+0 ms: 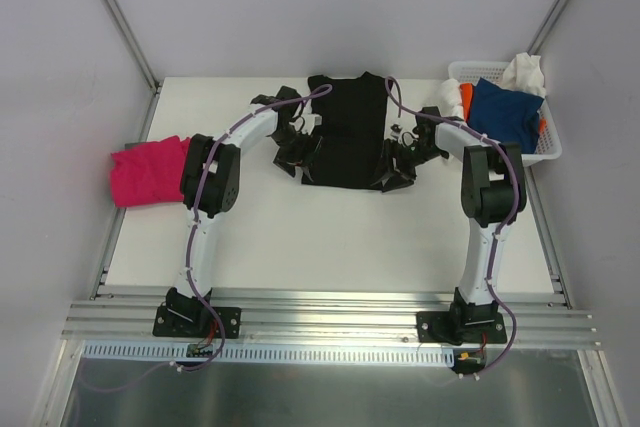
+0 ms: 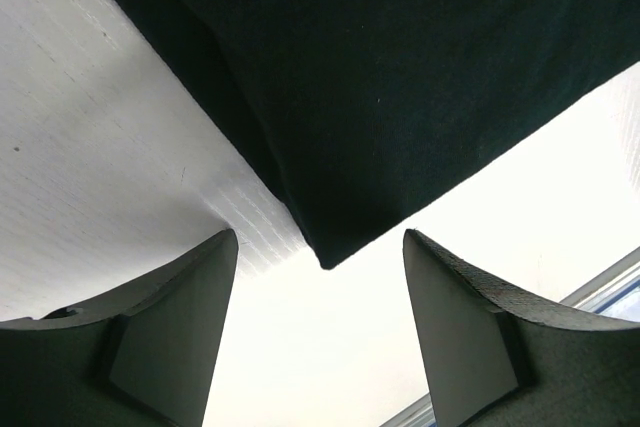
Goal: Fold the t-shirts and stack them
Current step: Fold the tshirt
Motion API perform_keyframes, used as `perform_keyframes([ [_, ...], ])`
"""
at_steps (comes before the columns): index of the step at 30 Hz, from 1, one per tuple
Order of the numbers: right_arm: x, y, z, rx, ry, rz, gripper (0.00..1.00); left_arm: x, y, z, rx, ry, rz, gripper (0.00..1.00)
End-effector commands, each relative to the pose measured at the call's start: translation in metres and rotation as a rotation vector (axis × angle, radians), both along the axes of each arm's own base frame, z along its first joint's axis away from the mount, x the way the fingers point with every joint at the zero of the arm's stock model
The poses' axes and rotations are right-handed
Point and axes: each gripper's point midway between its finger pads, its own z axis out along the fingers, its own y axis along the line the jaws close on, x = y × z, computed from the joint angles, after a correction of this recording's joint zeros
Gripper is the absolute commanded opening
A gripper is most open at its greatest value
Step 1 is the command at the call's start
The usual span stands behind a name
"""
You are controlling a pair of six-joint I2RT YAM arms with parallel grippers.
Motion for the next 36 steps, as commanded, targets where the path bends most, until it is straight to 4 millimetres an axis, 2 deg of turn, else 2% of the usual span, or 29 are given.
perform_keyframes([
  [1,-0.001,-0.004,0.002,-0.004,-0.024,0.028,0.56,-0.008,-0.006,0.015,-0.029,0.011,-0.003,0.68],
  [5,0.0,-0.014,-0.002,-0.029,-0.018,0.019,0.56,-0.008,-0.009,0.014,-0.037,0.015,-0.007,0.67],
  [12,0.006,-0.017,-0.016,-0.056,-0.012,0.012,0.55,-0.01,-0.01,0.012,-0.039,0.025,-0.007,0.66],
  [16,0.012,-0.016,-0.022,-0.062,-0.017,0.018,0.47,-0.011,-0.013,0.01,-0.042,0.033,-0.01,0.62],
  [17,0.014,-0.016,-0.022,-0.061,-0.021,0.02,0.42,-0.012,-0.013,0.01,-0.047,0.036,-0.013,0.6],
  [20,0.015,-0.012,-0.02,-0.049,-0.024,0.026,0.28,-0.016,-0.014,0.011,-0.057,0.05,-0.012,0.53],
  [22,0.014,-0.011,-0.018,-0.042,-0.028,0.03,0.26,-0.02,-0.013,0.01,-0.059,0.061,-0.013,0.45],
  [24,0.014,-0.01,-0.017,-0.042,-0.029,0.027,0.18,-0.024,-0.013,0.01,-0.061,0.071,-0.016,0.39],
  [25,0.014,-0.01,-0.016,-0.044,-0.034,0.028,0.08,-0.025,-0.012,0.011,-0.061,0.069,-0.017,0.25],
  [26,0.015,-0.011,-0.016,-0.049,-0.04,0.027,0.04,-0.026,-0.012,0.011,-0.06,0.073,-0.016,0.17],
  [27,0.014,-0.012,-0.016,-0.052,-0.044,0.029,0.01,-0.027,-0.012,0.012,-0.062,0.076,-0.017,0.11],
  [28,0.013,-0.012,-0.012,-0.052,-0.047,0.03,0.01,-0.028,-0.011,0.014,-0.062,0.074,-0.017,0.0],
  [33,0.001,-0.015,0.006,-0.049,-0.057,0.036,0.01,-0.041,-0.006,0.027,-0.075,0.085,-0.018,0.0],
  [34,-0.005,-0.014,0.009,-0.041,-0.047,0.042,0.01,-0.042,-0.006,0.035,-0.089,0.072,-0.019,0.0],
  [36,-0.01,-0.013,0.026,-0.026,-0.075,0.045,0.01,-0.047,-0.005,0.043,-0.098,0.07,-0.027,0.0],
])
